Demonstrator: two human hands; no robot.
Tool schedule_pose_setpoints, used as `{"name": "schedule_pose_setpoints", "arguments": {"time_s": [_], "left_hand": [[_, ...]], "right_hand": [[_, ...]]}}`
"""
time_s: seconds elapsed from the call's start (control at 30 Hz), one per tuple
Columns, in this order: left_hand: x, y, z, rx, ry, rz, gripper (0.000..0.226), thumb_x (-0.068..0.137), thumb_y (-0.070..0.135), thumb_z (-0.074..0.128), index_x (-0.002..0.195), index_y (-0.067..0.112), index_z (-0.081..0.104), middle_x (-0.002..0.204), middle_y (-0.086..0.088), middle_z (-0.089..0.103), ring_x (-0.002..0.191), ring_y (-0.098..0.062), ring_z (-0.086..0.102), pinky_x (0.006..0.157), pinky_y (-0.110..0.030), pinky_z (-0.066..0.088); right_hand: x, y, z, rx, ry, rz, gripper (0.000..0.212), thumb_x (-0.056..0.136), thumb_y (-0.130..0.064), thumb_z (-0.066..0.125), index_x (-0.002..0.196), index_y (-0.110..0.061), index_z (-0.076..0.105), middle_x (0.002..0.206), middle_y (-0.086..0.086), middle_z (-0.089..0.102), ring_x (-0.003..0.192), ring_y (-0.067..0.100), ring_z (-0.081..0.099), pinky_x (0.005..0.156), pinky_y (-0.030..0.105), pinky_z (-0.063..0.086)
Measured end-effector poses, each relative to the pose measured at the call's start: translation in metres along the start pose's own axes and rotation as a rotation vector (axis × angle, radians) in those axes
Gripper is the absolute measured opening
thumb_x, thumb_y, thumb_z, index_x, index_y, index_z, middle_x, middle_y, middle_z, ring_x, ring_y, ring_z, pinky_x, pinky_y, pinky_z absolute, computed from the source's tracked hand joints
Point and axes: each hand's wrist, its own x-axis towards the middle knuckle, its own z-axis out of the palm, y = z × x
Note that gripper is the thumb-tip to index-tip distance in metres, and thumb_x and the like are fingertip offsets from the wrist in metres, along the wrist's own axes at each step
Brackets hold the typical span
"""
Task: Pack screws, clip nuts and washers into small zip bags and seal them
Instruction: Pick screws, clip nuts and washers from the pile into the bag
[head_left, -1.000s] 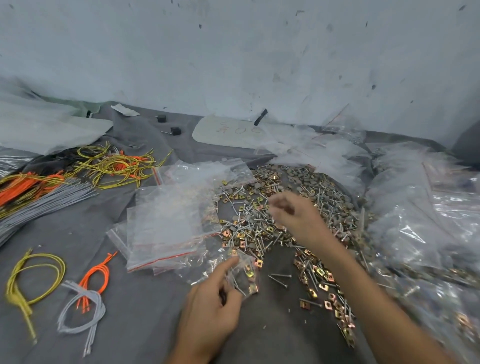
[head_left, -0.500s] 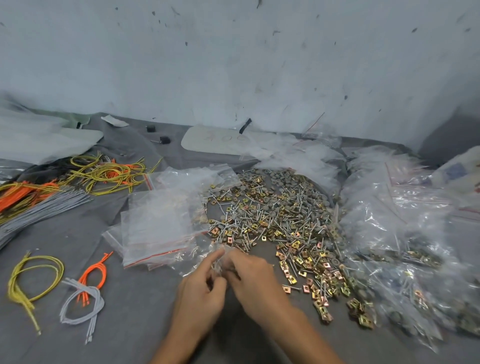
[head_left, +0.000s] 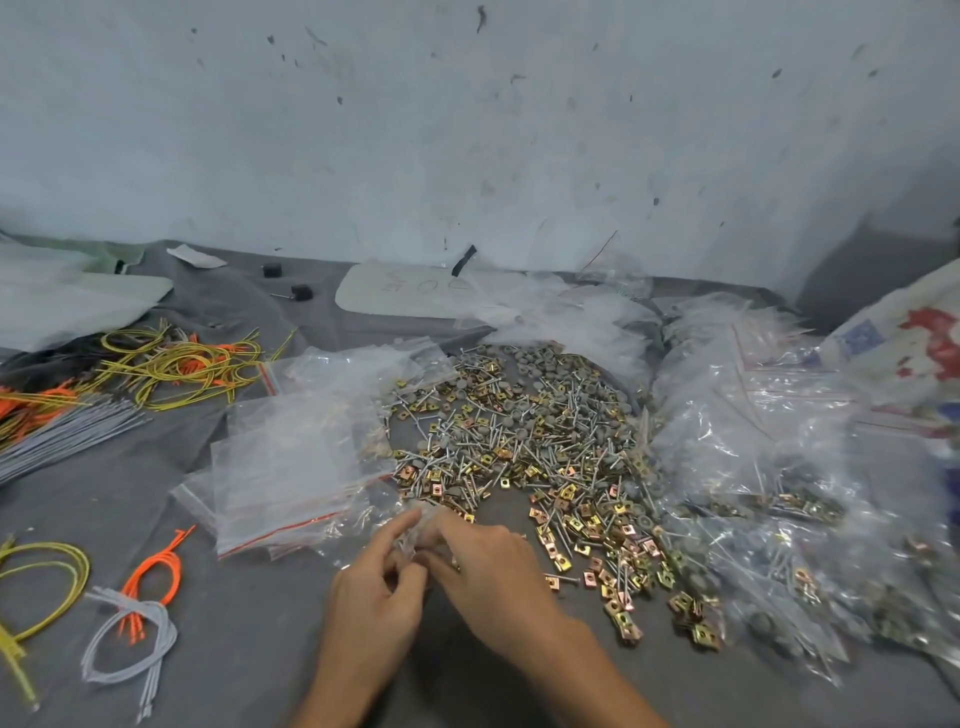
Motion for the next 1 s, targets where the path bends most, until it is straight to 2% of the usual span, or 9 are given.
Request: {"name": "schedule_pose_setpoints", "arguments": {"time_s": [0.07,0.17,0.37,0.5,0.6,0.7,0.9,0.93,1.0], "left_hand": [[0.000,0.000,0.000,0.002,0.001,0.009,0.054,0.077,0.032,0.053,0.123,0.059,0.057,0.062,0.009,0.062,0.059,-0.008,0.058,0.065,-0.033,0.054],[-0.001,0.002,-0.001,0.021,0.022,0.044,0.055,0.076,0.033,0.050,0.121,0.064,0.055,0.055,0.009,0.052,0.050,-0.006,0.047,0.054,-0.024,0.044],[-0.003,0.008,-0.001,0.023,0.027,0.054,0.052,0.078,0.023,0.052,0.120,0.050,0.064,0.052,0.007,0.045,0.048,-0.005,0.040,0.051,-0.022,0.038],[-0.004,0.011,-0.002,0.015,0.036,0.064,0.049,0.079,0.021,0.052,0.117,0.049,0.065,0.053,0.004,0.048,0.048,-0.004,0.041,0.051,-0.019,0.039],[-0.004,0.008,0.000,-0.005,0.036,0.040,0.053,0.078,0.025,0.050,0.121,0.054,0.060,0.054,0.001,0.049,0.049,-0.006,0.044,0.053,-0.023,0.042],[-0.002,0.004,0.001,-0.028,0.023,0.004,0.055,0.078,0.028,0.049,0.122,0.058,0.058,0.054,0.001,0.049,0.050,-0.009,0.044,0.055,-0.026,0.043],[-0.001,0.001,0.002,-0.029,0.030,0.001,0.053,0.078,0.029,0.049,0.120,0.060,0.058,0.052,0.005,0.049,0.049,-0.003,0.045,0.053,-0.021,0.042],[-0.001,0.001,0.002,-0.033,0.033,0.000,0.053,0.078,0.028,0.049,0.120,0.060,0.058,0.052,0.004,0.050,0.049,-0.004,0.045,0.053,-0.021,0.042],[-0.001,0.001,0.002,-0.033,0.034,0.001,0.055,0.077,0.027,0.049,0.120,0.059,0.058,0.053,0.003,0.051,0.050,-0.004,0.046,0.054,-0.022,0.043]], "right_hand": [[-0.002,0.002,-0.005,0.055,0.033,-0.037,0.012,0.097,-0.042,0.056,0.105,-0.033,0.056,0.108,-0.013,0.070,0.095,0.014,0.065,0.076,0.037,0.050],[0.004,0.013,-0.021,0.091,0.121,-0.004,0.010,0.092,-0.041,0.059,0.100,-0.034,0.059,0.098,-0.020,0.068,0.078,-0.003,0.060,0.073,0.025,0.048],[0.052,0.071,-0.076,-0.037,0.117,0.206,0.005,0.097,-0.031,0.064,0.093,-0.035,0.063,0.091,-0.021,0.067,0.079,-0.004,0.063,0.070,0.019,0.053],[0.095,0.108,-0.095,-0.153,0.102,0.346,0.009,0.098,-0.026,0.060,0.092,-0.031,0.063,0.090,-0.015,0.066,0.075,0.004,0.063,0.060,0.022,0.049],[0.125,0.124,-0.097,-0.219,0.081,0.365,0.011,0.097,-0.022,0.060,0.090,-0.029,0.065,0.093,-0.011,0.069,0.076,0.009,0.065,0.067,0.031,0.054],[0.152,0.133,-0.092,-0.238,-0.004,0.330,0.010,0.097,-0.019,0.062,0.097,-0.024,0.071,0.105,-0.006,0.071,0.091,0.015,0.066,0.086,0.039,0.056],[0.186,0.138,-0.074,-0.375,-0.270,0.217,0.031,0.099,-0.015,0.061,0.129,-0.018,0.066,0.134,0.009,0.063,0.118,0.027,0.060,0.098,0.037,0.045],[0.188,0.139,-0.073,-0.403,-0.323,0.204,0.033,0.099,-0.015,0.059,0.132,-0.018,0.064,0.135,0.011,0.062,0.118,0.028,0.060,0.097,0.037,0.045],[0.190,0.141,-0.071,-0.430,-0.406,0.194,0.030,0.100,-0.014,0.057,0.129,-0.016,0.064,0.125,0.013,0.065,0.102,0.026,0.063,0.087,0.036,0.050]]}}
